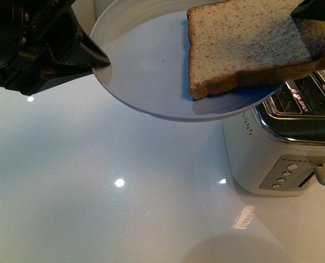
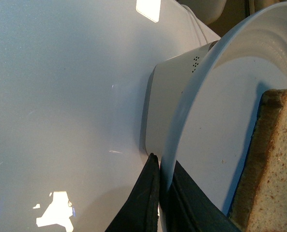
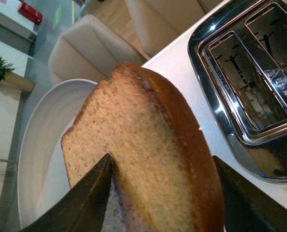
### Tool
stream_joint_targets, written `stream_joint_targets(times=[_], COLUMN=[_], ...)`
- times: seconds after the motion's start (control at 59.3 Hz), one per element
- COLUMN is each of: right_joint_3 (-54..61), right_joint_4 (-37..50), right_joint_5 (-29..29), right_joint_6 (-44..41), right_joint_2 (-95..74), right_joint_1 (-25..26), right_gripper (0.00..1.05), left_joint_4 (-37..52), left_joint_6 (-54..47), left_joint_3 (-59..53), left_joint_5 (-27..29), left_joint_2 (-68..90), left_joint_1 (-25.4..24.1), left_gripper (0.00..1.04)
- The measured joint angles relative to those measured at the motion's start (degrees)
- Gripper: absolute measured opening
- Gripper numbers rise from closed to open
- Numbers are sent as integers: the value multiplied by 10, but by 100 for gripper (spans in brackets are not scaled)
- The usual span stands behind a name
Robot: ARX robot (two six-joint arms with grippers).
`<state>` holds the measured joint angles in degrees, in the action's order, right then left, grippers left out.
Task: Left arm holds plate, right arm toasts bread
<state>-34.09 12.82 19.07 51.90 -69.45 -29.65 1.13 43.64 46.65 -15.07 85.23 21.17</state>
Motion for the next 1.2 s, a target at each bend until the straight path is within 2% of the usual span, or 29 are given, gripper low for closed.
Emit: stream_joint_targets(times=[0.152,0.27,0.523,0.759,0.945,1.198], right_joint_3=[-1,-5,-88,-168,-163,-153], right_joint_4=[-2,-12,-79,-93,-76,-57], right_joint_5=[-5,-7,30,72,71,51], right_joint_6=[0,-1,-100,-284,-388,-438], right_joint_2=[11,36,101,88,23,-73], right_joint_1=[1,6,50,109,128,143], right_gripper=[19,5,4,4,4,4], left_joint_4=[0,0,0,0,0,0], left_joint_6=[0,0,3,5,5,5], left_joint_3=[0,0,0,0,0,0], left_joint_5=[-1,-1,-1,-1,-1,-1], left_joint_2=[0,0,0,0,0,0], left_joint_1=[0,0,0,0,0,0], left_gripper=[3,3,3,3,3,3])
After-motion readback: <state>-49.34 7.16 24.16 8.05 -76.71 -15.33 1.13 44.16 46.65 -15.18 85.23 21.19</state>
